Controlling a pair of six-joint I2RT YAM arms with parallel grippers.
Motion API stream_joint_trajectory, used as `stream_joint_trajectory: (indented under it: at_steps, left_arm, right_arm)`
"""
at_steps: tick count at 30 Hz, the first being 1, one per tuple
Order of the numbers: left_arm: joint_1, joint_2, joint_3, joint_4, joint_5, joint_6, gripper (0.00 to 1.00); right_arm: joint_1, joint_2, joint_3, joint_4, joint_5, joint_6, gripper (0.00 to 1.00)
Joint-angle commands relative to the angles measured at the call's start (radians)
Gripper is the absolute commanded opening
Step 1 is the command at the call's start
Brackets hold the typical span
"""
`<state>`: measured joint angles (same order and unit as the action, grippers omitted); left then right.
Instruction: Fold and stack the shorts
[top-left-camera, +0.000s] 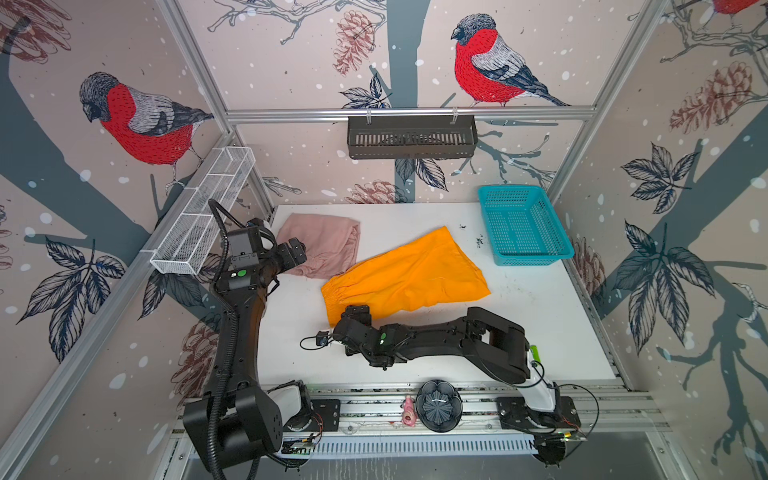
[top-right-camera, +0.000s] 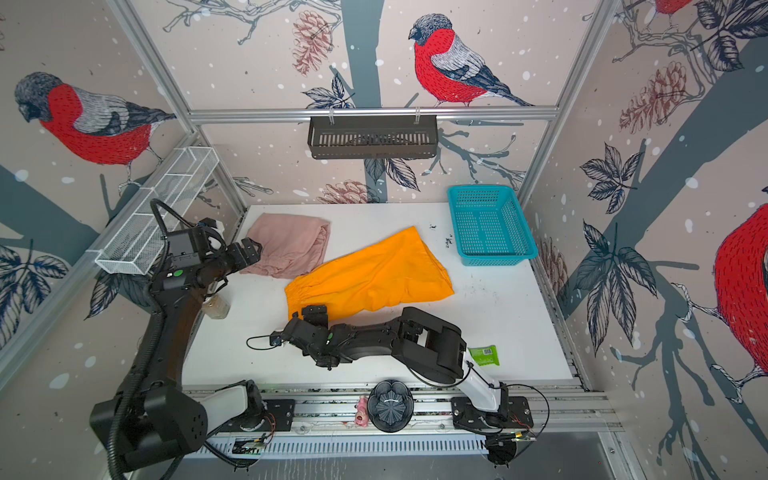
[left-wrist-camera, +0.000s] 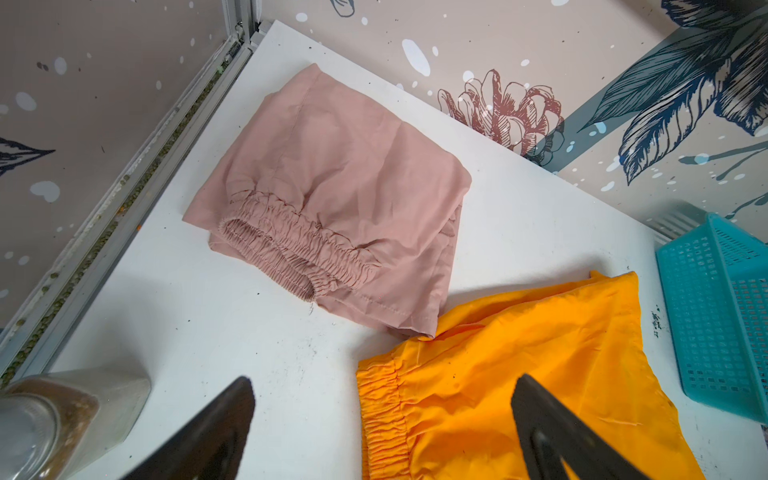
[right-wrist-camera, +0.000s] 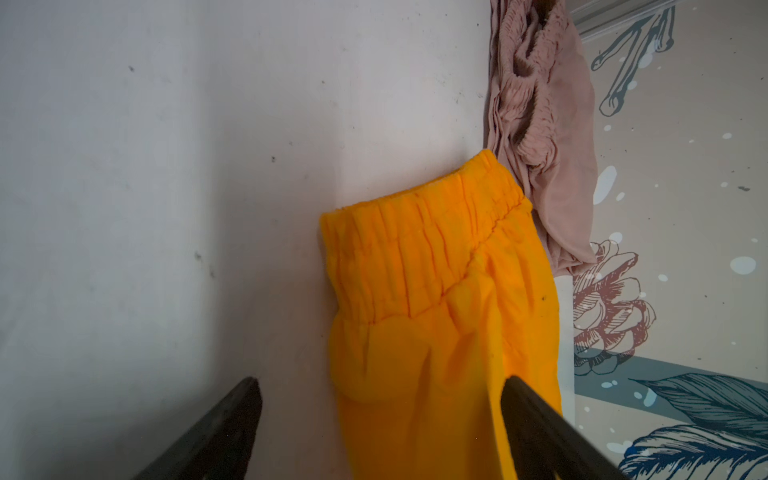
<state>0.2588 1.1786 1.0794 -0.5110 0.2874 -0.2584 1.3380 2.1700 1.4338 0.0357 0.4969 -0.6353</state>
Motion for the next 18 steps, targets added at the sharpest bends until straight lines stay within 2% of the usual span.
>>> stream_joint_trajectory:
  at_steps: [1, 11, 16, 18]
  left_arm:
    - [0.006, 0.004, -0.008, 0.017, 0.001, 0.005, 0.97]
    - [0.014, 0.018, -0.013, 0.019, 0.004, 0.002, 0.97]
    - [0.014, 0.032, -0.017, 0.012, 0.002, -0.016, 0.97]
    - [0.014, 0.024, -0.021, 0.008, 0.027, -0.054, 0.97]
  right_arm:
    - [0.001, 0.020, 0.010, 0.062, 0.009, -0.064, 0.92]
    - [-0.025, 0.112, 0.050, 0.117, 0.024, -0.089, 0.90]
    - [-0.040, 0.108, 0.022, 0.126, -0.018, -0.065, 0.67]
    - [-0.045, 0.098, 0.005, 0.137, -0.035, -0.049, 0.53]
